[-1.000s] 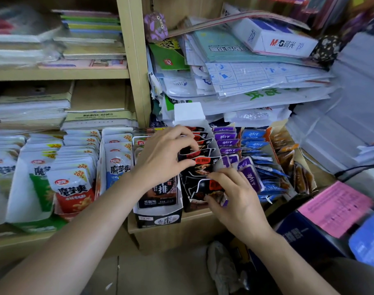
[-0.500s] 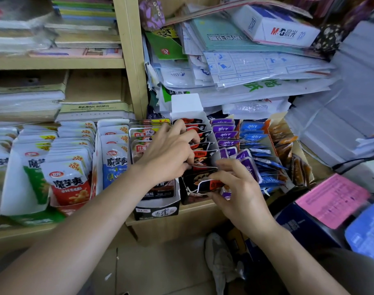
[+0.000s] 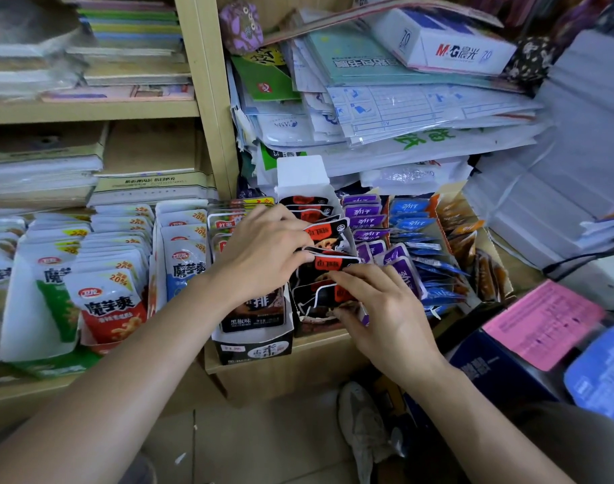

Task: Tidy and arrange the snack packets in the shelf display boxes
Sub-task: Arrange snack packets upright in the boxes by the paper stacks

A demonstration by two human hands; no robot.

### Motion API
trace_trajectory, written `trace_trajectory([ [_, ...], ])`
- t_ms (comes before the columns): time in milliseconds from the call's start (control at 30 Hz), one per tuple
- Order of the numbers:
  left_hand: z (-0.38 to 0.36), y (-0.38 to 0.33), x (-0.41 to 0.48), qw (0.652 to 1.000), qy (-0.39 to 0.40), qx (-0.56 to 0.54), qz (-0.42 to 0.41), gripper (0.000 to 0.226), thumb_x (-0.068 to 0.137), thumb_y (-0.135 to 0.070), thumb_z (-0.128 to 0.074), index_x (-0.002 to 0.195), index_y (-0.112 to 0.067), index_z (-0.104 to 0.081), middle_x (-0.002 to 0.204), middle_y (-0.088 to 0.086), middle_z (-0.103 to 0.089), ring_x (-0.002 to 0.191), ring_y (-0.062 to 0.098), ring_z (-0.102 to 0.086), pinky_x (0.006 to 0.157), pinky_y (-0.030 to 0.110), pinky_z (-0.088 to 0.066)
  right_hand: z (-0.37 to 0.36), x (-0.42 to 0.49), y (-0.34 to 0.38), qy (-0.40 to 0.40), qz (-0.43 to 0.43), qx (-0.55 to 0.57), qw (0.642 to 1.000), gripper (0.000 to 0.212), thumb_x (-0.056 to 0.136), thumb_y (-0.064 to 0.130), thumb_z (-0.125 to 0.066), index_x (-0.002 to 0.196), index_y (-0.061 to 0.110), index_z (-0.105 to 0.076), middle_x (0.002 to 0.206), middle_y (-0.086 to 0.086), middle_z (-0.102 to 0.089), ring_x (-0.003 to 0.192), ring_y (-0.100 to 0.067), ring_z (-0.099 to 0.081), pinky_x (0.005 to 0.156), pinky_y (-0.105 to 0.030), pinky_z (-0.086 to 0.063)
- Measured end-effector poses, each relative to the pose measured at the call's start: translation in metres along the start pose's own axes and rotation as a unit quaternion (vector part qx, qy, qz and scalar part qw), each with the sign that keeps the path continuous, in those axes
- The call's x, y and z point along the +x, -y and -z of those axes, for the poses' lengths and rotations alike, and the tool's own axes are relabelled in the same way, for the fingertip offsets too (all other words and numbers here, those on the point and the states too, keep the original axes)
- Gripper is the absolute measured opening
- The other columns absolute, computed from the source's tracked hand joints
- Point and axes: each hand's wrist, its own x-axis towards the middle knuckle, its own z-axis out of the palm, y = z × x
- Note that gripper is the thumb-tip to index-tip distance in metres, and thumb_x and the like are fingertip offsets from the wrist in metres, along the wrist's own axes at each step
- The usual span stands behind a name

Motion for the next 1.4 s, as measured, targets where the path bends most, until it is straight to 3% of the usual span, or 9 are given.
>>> trace_trajectory([
  [167,0.002,0.001,-0.003,0.999,0.031,-0.035,0.008,0.02,0.093,-0.039,-0.062,0.095,-0.023,-0.074,0.11,-0.005,-0.069,0.11,0.02,-0.052,0.091,0.036,-0.036,0.0,0.002,-0.003,0.017,0.003,0.023,1.0,0.078,0.083,0.03,-0.078,0.152,0.02,-0.041,0.152,0.005,-0.042,0.138,-0.02,-0.04,0.113,-0.044,-0.04],
  [333,0.008,0.003,-0.006,0.985,0.075,-0.141,0.068,0.004,0.093,-0.038,-0.068,0.095,-0.034,-0.07,0.114,-0.007,-0.054,0.111,0.014,-0.05,0.094,0.04,-0.04,0.007,0.006,-0.005,-0.004,-0.053,0.171,0.984,0.06,0.088,0.043,-0.073,0.14,0.021,-0.054,0.136,0.011,-0.053,0.13,-0.004,-0.046,0.108,-0.029,-0.044],
  [433,0.011,0.006,-0.006,0.98,0.076,-0.168,0.069,0.013,0.087,-0.043,-0.071,0.096,-0.034,-0.072,0.128,-0.011,-0.055,0.117,0.014,-0.049,0.098,0.045,-0.044,0.006,0.008,-0.006,-0.03,-0.029,0.157,0.987,0.047,0.091,0.038,-0.071,0.133,0.019,-0.062,0.134,0.008,-0.054,0.128,-0.008,-0.049,0.104,-0.031,-0.046],
  [500,0.013,0.007,-0.006,0.986,0.032,-0.161,0.031,0.021,0.081,-0.044,-0.074,0.099,-0.032,-0.076,0.141,-0.013,-0.054,0.121,0.014,-0.045,0.1,0.045,-0.043,0.004,0.008,-0.006,-0.032,-0.002,0.105,0.994,0.042,0.091,0.036,-0.071,0.128,0.019,-0.066,0.134,0.006,-0.054,0.126,-0.013,-0.047,0.102,-0.032,-0.045],
  [633,0.019,0.001,-0.006,0.991,-0.025,-0.128,-0.017,0.035,0.079,-0.034,-0.081,0.114,-0.03,-0.076,0.118,-0.012,-0.064,0.106,0.01,-0.043,0.086,0.023,-0.036,0.004,0.007,-0.007,-0.032,0.021,0.053,0.998,0.038,0.091,0.034,-0.071,0.125,0.017,-0.069,0.128,0.004,-0.058,0.119,-0.015,-0.05,0.098,-0.032,-0.047],
  [767,0.012,-0.002,-0.01,0.996,-0.007,-0.076,-0.051,0.034,0.081,-0.031,-0.083,0.115,-0.03,-0.077,0.103,-0.012,-0.07,0.093,0.015,-0.051,0.075,0.031,-0.043,0.004,0.006,-0.007,-0.03,0.015,0.058,0.998,0.032,0.09,0.034,-0.073,0.117,0.017,-0.071,0.124,0.005,-0.065,0.118,-0.013,-0.056,0.1,-0.035,-0.049],
  [1033,0.01,-0.003,-0.01,0.996,-0.026,-0.019,-0.085,0.018,0.084,-0.041,-0.077,0.098,-0.031,-0.081,0.103,-0.013,-0.075,0.091,0.019,-0.058,0.079,0.029,-0.031,0.007,0.004,-0.007,-0.009,-0.007,0.055,0.998,0.031,0.089,0.038,-0.073,0.111,0.018,-0.072,0.119,0.007,-0.069,0.114,-0.011,-0.059,0.099,-0.037,-0.05],
  [1200,0.011,-0.003,-0.008,0.998,0.025,0.045,-0.04,0.028,0.082,-0.053,-0.07,0.096,-0.032,-0.081,0.107,-0.012,-0.065,0.1,0.02,-0.051,0.081,0.037,-0.033,0.009,0.003,-0.006,0.005,-0.018,0.051,0.999,0.03,0.088,0.04,-0.073,0.109,0.019,-0.072,0.109,0.007,-0.071,0.106,-0.014,-0.06,0.086,-0.036,-0.054],
  [1400,0.005,-0.006,-0.004,0.998,0.034,0.037,-0.042,0.012,0.081,-0.04,-0.079,0.083,-0.029,-0.078,0.094,-0.012,-0.058,0.094,0.021,-0.047,0.079,0.036,-0.036,0.01,0.003,-0.006,0.023,-0.025,0.077,0.996,0.029,0.089,0.04,-0.071,0.11,0.021,-0.069,0.112,0.005,-0.071,0.107,-0.014,-0.062,0.086,-0.039,-0.055],
])
